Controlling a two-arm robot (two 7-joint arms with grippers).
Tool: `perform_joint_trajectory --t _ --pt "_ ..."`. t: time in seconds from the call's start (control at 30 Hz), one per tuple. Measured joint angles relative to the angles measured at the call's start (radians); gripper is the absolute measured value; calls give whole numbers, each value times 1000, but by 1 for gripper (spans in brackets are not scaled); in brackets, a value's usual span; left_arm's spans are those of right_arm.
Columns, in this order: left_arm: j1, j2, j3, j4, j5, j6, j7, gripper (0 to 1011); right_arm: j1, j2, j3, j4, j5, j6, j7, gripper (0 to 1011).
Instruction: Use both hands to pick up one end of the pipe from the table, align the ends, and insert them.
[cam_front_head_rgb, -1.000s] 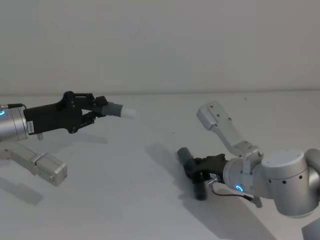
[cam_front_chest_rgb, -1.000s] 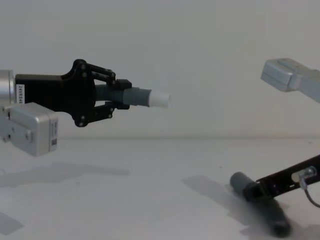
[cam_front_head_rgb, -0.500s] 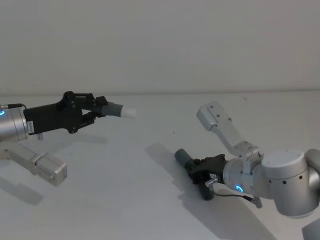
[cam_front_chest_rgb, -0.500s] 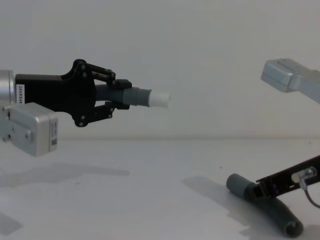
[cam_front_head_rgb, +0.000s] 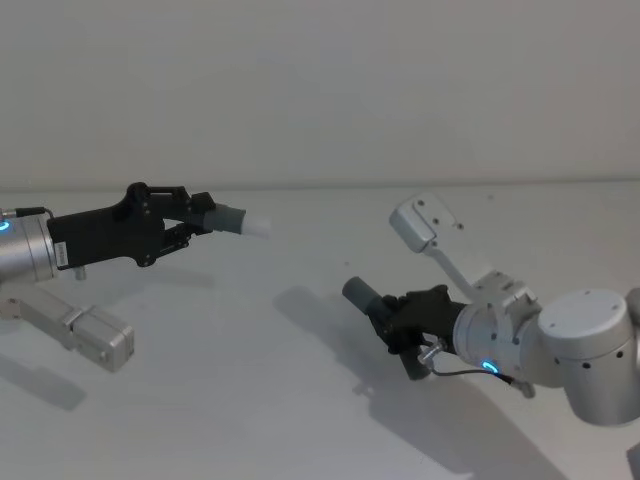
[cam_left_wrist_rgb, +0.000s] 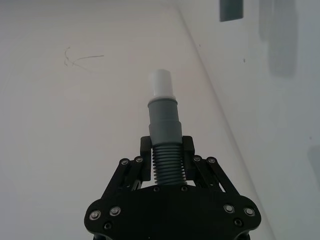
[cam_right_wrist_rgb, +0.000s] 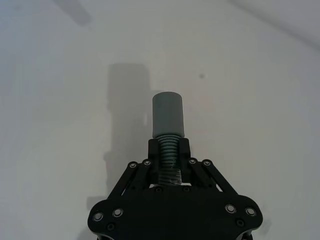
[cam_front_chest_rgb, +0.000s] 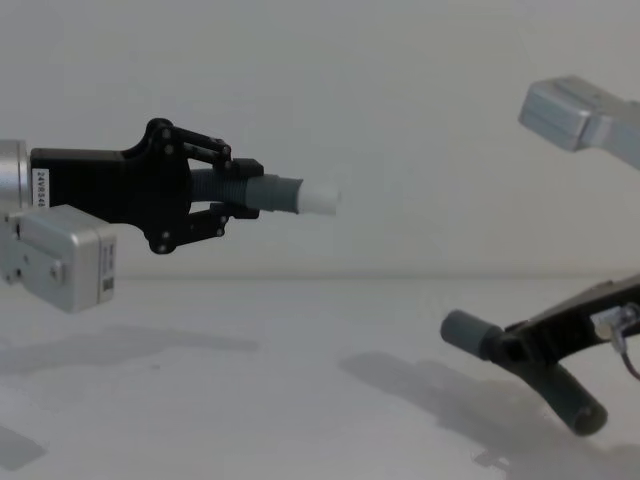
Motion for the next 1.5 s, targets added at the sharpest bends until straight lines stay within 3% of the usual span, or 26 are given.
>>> perform_joint_trajectory --t 0.33,0.77,1.13,1.5 --pt "0 0 0 0 0 0 0 325 30 75 -39 -26 -43 -124 74 204" --pt "0 0 0 0 0 0 0 325 93 174 -91 -47 -115 -340 194 204" --pt "0 0 0 0 0 0 0 325 156 227 -123 -44 -167 -504 285 204" --pt "0 0 0 0 0 0 0 325 254 263 -161 -13 -223 -718 396 204"
